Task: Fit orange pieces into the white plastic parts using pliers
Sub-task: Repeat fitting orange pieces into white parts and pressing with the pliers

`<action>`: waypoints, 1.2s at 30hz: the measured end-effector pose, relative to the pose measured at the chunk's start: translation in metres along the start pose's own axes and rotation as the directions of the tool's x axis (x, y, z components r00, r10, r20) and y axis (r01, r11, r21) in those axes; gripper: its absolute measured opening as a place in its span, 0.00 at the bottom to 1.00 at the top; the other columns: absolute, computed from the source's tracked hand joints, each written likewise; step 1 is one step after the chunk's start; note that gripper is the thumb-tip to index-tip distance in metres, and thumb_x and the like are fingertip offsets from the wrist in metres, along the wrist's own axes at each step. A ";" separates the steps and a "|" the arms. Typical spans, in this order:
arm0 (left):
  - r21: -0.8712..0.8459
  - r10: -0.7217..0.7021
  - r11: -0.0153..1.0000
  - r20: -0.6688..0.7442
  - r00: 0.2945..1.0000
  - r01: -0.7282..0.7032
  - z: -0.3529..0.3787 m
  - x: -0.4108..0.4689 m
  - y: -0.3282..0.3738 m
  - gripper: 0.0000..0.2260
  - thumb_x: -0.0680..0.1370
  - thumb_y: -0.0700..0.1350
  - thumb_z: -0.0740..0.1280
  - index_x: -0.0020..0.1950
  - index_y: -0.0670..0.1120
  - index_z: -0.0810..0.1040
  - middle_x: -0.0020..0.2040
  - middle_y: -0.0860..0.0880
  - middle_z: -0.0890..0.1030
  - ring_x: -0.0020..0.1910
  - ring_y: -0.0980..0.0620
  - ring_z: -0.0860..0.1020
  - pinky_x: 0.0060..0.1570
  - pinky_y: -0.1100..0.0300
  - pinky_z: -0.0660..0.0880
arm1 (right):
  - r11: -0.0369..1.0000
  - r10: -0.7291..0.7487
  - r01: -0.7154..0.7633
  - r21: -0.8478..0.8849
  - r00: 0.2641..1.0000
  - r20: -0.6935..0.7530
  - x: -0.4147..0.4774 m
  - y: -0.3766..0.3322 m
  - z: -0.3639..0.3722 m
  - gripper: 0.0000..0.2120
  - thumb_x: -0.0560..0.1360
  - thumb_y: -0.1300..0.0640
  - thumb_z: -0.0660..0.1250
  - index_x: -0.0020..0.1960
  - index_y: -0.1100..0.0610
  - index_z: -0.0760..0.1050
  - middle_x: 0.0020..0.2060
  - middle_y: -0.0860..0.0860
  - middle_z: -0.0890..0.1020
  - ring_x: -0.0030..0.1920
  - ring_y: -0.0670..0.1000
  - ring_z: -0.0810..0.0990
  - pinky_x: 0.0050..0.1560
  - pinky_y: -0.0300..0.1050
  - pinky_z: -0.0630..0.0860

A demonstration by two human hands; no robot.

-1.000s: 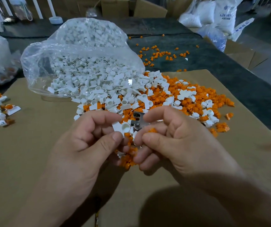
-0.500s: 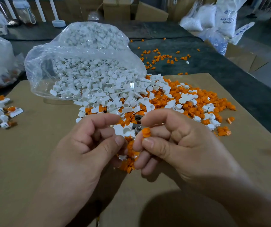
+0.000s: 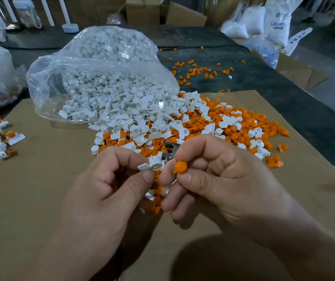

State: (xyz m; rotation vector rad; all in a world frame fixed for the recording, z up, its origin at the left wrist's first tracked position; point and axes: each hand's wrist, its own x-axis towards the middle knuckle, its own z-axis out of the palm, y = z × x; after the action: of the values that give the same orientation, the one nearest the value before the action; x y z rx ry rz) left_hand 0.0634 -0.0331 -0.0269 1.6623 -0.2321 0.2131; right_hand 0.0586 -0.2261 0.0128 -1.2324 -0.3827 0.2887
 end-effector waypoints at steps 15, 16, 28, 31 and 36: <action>-0.003 -0.074 0.997 0.019 0.997 0.074 0.002 0.001 0.001 0.11 0.66 0.58 0.72 0.47 0.57 0.83 0.34 0.50 0.83 0.35 0.46 0.84 0.31 0.58 0.78 | 0.552 -0.279 0.076 -0.830 0.955 -0.098 -0.007 0.003 0.006 0.10 0.76 0.52 0.64 0.55 0.41 0.76 0.41 0.40 0.80 0.41 0.42 0.82 0.37 0.39 0.80; -0.009 -0.081 0.997 0.021 0.997 0.081 0.002 0.001 0.001 0.12 0.66 0.58 0.72 0.47 0.58 0.83 0.35 0.50 0.83 0.35 0.47 0.84 0.31 0.58 0.78 | 0.537 -0.296 0.080 -0.839 0.950 -0.099 -0.007 0.002 0.007 0.09 0.75 0.51 0.64 0.54 0.41 0.75 0.40 0.40 0.80 0.41 0.42 0.82 0.36 0.41 0.80; 0.048 -0.062 0.997 0.057 0.996 0.060 0.010 -0.005 0.009 0.13 0.65 0.59 0.71 0.48 0.62 0.82 0.33 0.55 0.82 0.29 0.57 0.80 0.28 0.63 0.75 | 0.115 -0.361 0.083 -0.990 0.932 0.036 -0.006 0.001 0.014 0.06 0.78 0.50 0.60 0.48 0.46 0.76 0.38 0.40 0.75 0.38 0.41 0.73 0.36 0.35 0.70; 0.101 -0.066 0.993 0.048 0.997 0.061 0.011 -0.006 0.009 0.14 0.64 0.60 0.69 0.49 0.62 0.81 0.34 0.54 0.81 0.31 0.54 0.79 0.31 0.51 0.76 | 0.060 -0.278 0.087 -0.994 0.958 0.068 -0.004 0.006 0.014 0.10 0.79 0.50 0.53 0.49 0.46 0.72 0.39 0.39 0.73 0.39 0.42 0.72 0.38 0.37 0.71; 0.203 -0.050 0.978 0.055 0.997 0.038 0.012 -0.005 0.010 0.16 0.64 0.63 0.68 0.50 0.63 0.80 0.35 0.53 0.81 0.32 0.51 0.80 0.32 0.43 0.79 | -0.032 -0.216 0.072 -0.997 0.973 0.077 -0.001 0.012 0.010 0.06 0.79 0.49 0.50 0.50 0.43 0.65 0.41 0.37 0.64 0.41 0.41 0.70 0.40 0.35 0.69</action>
State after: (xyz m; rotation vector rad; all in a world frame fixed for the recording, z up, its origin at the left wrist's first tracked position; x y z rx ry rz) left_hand 0.0557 -0.0458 -0.0195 1.8756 -0.2242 0.1569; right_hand 0.0529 -0.2141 0.0040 -2.6988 -0.6781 -0.4111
